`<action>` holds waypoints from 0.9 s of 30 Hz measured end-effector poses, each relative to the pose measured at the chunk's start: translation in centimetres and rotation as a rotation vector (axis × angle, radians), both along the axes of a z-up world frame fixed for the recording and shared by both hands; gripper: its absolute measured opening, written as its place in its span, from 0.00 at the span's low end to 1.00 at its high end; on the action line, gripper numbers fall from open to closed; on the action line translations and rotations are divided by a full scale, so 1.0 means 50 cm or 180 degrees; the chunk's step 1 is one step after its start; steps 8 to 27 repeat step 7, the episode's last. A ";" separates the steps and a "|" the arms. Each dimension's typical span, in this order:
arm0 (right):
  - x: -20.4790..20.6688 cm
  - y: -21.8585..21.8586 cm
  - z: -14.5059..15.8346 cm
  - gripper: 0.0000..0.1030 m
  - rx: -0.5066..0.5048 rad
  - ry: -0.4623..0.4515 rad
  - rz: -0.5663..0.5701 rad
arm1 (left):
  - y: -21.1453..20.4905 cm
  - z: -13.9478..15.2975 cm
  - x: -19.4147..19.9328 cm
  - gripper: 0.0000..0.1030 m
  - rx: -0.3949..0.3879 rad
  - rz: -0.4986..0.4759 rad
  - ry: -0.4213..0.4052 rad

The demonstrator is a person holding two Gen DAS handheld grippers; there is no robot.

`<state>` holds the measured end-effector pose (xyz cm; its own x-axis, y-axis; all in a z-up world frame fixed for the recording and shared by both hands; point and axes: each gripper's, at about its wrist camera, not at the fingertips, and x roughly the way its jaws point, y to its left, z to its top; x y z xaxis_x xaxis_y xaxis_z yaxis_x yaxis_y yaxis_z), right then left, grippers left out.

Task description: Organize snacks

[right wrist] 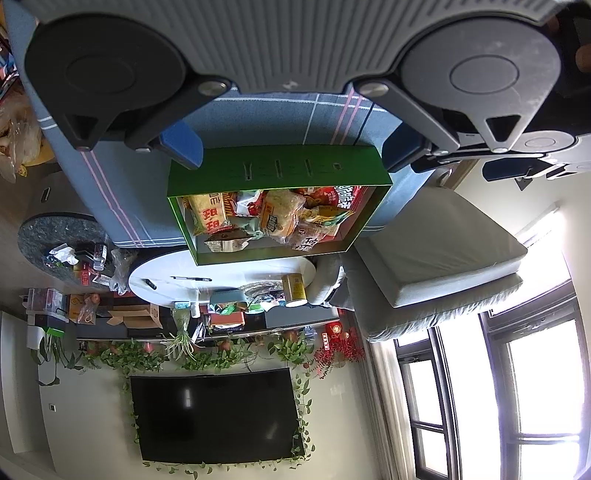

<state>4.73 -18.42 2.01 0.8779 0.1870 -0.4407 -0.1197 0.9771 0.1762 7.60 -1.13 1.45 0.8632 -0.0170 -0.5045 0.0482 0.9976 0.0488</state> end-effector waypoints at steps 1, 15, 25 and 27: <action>0.000 0.000 0.000 0.79 -0.0002 0.0002 0.0004 | 0.000 0.000 0.000 0.80 0.0001 0.0002 0.0003; 0.000 0.001 -0.001 0.79 -0.0010 0.0002 0.0017 | -0.003 0.000 0.001 0.80 0.0013 0.0022 0.0020; 0.000 0.001 -0.001 0.79 -0.0010 0.0002 0.0017 | -0.003 0.000 0.001 0.80 0.0013 0.0022 0.0020; 0.000 0.001 -0.001 0.79 -0.0010 0.0002 0.0017 | -0.003 0.000 0.001 0.80 0.0013 0.0022 0.0020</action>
